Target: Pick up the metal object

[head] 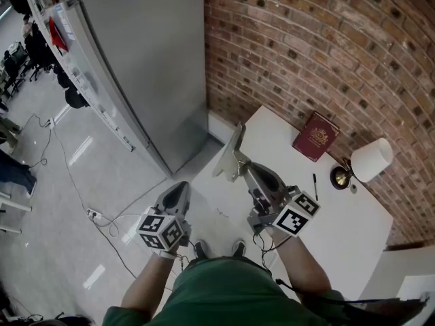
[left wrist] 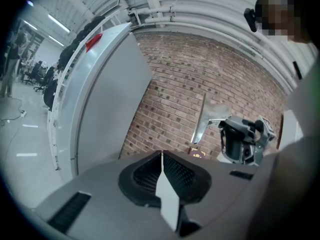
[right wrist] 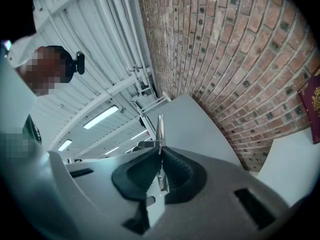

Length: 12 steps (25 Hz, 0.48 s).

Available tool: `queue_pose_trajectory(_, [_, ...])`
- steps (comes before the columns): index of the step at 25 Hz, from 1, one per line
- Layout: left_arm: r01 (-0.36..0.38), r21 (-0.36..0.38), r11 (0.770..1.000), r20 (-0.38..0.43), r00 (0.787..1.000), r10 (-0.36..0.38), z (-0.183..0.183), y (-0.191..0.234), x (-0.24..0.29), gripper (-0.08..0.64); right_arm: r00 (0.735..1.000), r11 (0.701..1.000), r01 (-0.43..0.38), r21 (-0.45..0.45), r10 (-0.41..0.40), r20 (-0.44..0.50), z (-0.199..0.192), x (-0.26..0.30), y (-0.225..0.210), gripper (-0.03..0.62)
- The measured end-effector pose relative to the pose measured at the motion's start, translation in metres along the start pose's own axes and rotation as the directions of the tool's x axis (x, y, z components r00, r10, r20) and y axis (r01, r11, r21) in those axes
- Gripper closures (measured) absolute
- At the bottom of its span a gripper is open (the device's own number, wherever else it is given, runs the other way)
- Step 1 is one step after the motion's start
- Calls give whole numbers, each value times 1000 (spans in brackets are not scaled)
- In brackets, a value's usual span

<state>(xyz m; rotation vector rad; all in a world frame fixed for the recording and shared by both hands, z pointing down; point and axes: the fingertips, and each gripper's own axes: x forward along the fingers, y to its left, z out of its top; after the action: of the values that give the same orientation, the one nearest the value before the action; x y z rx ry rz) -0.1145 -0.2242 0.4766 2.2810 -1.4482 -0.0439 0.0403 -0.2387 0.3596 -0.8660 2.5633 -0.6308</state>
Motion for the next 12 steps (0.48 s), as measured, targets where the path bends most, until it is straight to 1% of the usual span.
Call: queue_pose_trajectory(12, [3, -1, 1000, -6, 1000, -3, -3, -3, -1, 548, 1000, 1000, 10, 9, -10, 1, -1, -5, -2, 569])
